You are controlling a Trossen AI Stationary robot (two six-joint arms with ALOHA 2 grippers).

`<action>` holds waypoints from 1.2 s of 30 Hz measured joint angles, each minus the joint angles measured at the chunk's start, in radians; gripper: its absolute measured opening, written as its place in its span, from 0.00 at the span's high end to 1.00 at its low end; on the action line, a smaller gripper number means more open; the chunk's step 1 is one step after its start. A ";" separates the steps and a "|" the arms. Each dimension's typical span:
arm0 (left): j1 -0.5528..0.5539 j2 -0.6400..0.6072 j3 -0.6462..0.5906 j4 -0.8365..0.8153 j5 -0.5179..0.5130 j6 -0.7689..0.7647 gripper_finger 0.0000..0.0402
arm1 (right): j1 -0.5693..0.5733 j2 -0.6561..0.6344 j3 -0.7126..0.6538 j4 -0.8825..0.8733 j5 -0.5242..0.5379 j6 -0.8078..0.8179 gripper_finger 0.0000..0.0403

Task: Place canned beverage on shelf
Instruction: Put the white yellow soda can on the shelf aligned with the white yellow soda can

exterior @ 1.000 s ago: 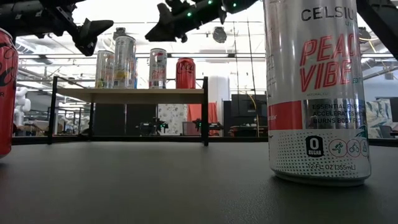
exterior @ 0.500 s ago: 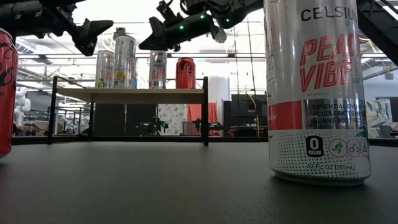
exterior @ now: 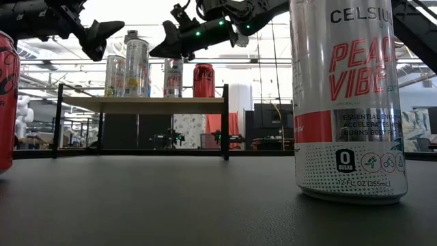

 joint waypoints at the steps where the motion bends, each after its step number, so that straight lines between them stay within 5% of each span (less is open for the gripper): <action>1: 0.000 0.000 0.000 0.000 -0.001 0.000 0.27 | 0.000 0.000 0.000 0.000 -0.016 0.000 1.00; 12: 0.000 0.000 0.000 -0.001 -0.021 0.001 0.27 | 0.000 -0.001 0.000 0.019 -0.043 0.018 1.00; 17: 0.001 0.006 0.000 -0.003 -0.119 0.028 0.27 | -0.002 -0.003 0.000 0.014 -0.038 0.018 1.00; 23: 0.000 0.047 0.000 0.030 -0.159 0.107 0.27 | -0.004 -0.075 0.000 -0.103 0.046 -0.042 1.00; 30: 0.001 0.131 0.001 0.043 -0.456 0.134 0.27 | -0.005 -0.150 0.000 -0.254 0.068 -0.061 1.00; 36: 0.001 0.209 0.001 0.142 -0.563 0.159 0.27 | -0.005 -0.201 0.000 -0.339 0.068 -0.074 1.00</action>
